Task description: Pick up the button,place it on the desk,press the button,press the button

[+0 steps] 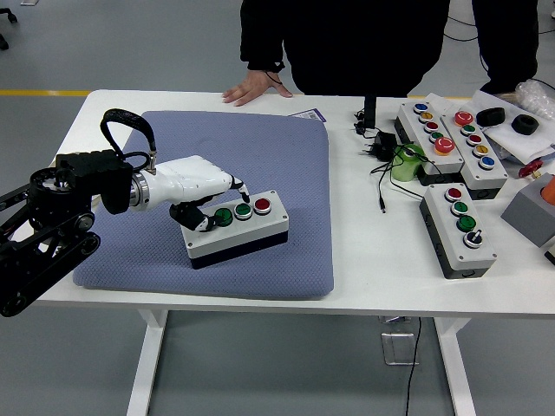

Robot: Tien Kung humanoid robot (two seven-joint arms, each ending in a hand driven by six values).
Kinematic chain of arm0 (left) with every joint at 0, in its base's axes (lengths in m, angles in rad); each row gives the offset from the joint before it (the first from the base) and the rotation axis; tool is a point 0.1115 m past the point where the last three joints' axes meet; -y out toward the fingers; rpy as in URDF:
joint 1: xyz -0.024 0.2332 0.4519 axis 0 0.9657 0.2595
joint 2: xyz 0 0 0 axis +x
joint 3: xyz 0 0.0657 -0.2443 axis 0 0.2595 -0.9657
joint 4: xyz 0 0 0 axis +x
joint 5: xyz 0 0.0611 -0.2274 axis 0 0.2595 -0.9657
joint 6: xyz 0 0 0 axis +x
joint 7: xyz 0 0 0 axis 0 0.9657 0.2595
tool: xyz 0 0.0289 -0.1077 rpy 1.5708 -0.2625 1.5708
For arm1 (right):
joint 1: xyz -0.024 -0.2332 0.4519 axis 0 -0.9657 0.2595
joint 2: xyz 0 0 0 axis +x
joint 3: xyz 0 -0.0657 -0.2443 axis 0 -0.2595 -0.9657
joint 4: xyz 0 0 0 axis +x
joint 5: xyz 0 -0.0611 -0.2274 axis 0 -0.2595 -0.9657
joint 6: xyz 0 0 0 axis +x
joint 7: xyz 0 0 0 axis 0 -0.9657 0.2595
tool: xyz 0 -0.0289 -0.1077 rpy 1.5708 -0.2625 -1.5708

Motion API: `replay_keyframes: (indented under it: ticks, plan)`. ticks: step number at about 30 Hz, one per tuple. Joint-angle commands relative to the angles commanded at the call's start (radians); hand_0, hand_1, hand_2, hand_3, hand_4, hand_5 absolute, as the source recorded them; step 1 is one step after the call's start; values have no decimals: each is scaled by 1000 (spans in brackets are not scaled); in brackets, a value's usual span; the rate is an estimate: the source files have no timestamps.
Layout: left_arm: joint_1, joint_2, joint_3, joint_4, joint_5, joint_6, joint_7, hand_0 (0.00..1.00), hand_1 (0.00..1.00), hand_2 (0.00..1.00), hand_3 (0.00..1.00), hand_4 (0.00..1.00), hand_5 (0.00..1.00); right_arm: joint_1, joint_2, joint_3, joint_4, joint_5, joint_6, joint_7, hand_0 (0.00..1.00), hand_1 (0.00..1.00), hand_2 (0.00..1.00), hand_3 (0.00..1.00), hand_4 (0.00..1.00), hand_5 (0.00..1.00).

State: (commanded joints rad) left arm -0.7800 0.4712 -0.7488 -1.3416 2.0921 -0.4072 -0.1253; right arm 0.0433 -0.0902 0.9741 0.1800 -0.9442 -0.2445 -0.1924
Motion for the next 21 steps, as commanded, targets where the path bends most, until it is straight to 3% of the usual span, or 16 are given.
replay_keyframes:
  ticks: [21]
  plan:
    - [-4,6,45,11,8,-34,12,2,2,44,737,597,2,-1,0,1,0,-2,0,-1,764,731,739,593,197,150]
